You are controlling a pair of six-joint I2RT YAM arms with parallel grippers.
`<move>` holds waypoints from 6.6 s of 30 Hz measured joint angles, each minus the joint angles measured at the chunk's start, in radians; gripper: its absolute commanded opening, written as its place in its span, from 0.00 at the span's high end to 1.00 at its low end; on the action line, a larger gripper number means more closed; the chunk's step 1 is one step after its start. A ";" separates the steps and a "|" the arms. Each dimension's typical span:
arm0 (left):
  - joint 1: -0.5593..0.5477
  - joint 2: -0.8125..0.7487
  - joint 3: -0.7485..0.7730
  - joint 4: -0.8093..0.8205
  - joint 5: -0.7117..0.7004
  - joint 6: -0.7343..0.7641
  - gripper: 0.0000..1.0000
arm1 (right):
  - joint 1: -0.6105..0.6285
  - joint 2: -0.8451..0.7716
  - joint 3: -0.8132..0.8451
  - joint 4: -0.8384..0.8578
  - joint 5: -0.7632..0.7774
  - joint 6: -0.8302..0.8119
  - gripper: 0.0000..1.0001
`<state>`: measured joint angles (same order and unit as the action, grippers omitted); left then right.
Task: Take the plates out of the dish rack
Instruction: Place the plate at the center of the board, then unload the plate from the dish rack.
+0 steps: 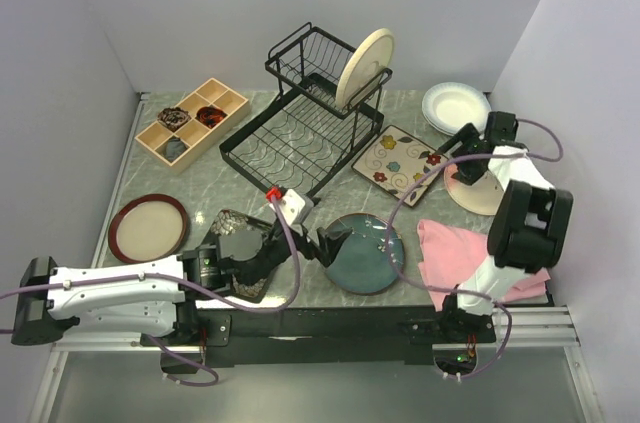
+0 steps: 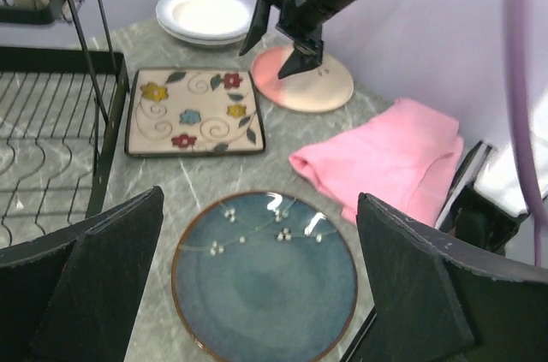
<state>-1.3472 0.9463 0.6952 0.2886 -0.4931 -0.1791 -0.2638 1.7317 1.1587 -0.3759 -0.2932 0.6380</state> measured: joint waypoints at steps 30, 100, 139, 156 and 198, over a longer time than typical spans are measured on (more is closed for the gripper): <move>0.742 0.901 1.198 -0.339 0.699 0.028 0.34 | 0.340 -1.037 -0.385 0.184 -0.117 -0.015 0.00; 0.664 1.017 1.260 -0.346 0.562 0.202 0.99 | 0.340 -1.041 -0.399 0.204 -0.092 -0.011 0.00; 0.674 0.975 1.338 -0.384 0.670 0.249 0.99 | 0.340 -1.062 -0.399 0.194 -0.066 -0.019 0.00; 0.531 0.784 1.188 -0.314 0.512 0.556 0.99 | 0.340 -1.043 -0.398 0.178 -0.055 -0.005 0.00; -0.027 0.653 0.422 0.291 -0.129 1.222 0.99 | 0.340 -1.015 -0.333 0.223 -0.162 0.477 0.24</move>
<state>-1.3739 1.5990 1.1168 0.5793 -0.6220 1.0431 0.0761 0.7166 0.8261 -0.1528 -0.4549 1.1149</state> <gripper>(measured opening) 0.229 0.843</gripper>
